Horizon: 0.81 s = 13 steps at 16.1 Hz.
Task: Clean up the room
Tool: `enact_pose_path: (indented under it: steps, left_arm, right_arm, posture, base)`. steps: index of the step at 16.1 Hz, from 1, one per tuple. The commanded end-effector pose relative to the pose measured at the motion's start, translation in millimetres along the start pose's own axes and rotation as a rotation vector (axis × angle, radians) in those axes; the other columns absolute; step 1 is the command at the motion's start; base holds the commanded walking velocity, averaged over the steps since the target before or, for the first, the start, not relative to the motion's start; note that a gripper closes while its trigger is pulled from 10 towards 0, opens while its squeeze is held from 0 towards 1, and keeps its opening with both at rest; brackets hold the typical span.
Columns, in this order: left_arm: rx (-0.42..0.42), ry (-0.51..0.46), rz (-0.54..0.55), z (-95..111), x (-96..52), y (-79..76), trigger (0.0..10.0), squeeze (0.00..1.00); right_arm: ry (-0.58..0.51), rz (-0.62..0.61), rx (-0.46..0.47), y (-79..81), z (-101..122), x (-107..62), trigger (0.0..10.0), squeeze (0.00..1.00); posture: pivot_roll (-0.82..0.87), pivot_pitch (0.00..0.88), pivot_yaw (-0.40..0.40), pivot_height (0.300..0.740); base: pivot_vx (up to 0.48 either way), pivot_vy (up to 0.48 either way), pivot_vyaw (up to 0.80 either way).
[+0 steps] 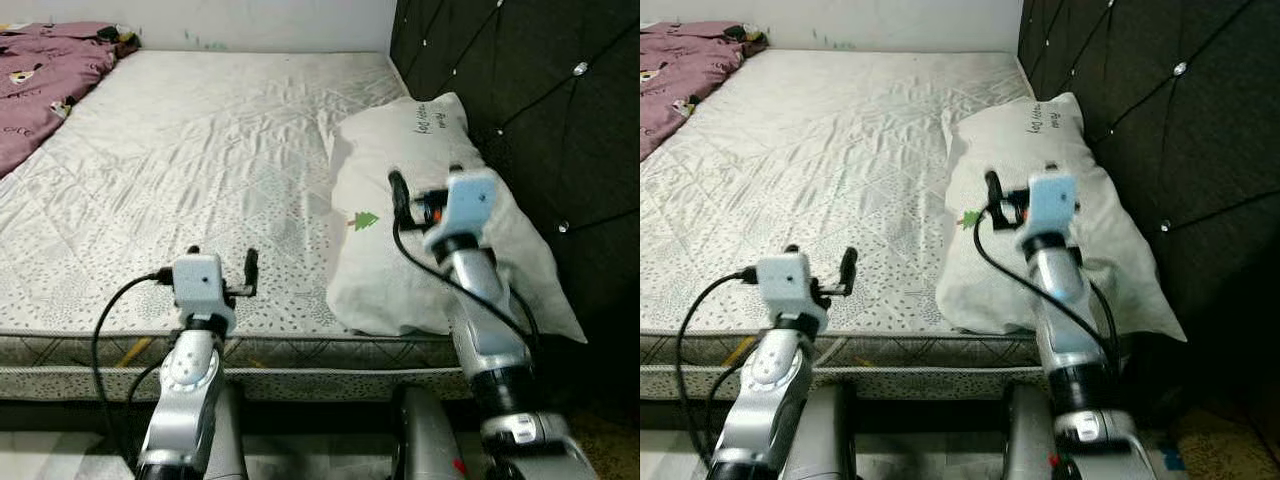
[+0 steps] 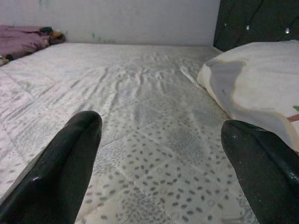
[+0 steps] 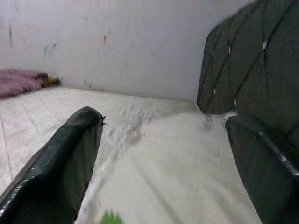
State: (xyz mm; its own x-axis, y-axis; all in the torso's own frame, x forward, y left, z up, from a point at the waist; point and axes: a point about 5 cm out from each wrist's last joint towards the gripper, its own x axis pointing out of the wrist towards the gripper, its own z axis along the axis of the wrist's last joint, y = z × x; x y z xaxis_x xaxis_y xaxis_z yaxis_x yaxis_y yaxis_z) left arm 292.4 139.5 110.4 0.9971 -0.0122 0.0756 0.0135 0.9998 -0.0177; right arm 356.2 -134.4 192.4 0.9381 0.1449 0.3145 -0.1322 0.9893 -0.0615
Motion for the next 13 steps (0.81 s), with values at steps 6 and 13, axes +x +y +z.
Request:
enact_pose_path:
  steps: [6,13]
  left_arm:
    - [-0.010,-0.056,0.024,7,17.9,3.6,10.0,0.00]
    - [-0.021,-0.127,0.033,27,16.7,6.1,10.0,0.00]
  right_arm:
    - [-0.045,-0.018,0.013,-3.5,11,7.7,10.0,0.00]
    - [0.005,-0.041,0.011,-7.1,-3,-7.4,10.0,0.00]
  posture:
    - [0.01,0.000,0.008,0.628]
    - [0.02,0.000,-0.006,0.702]
  base:
    - [0.000,0.000,0.00]
    - [0.000,0.000,0.00]
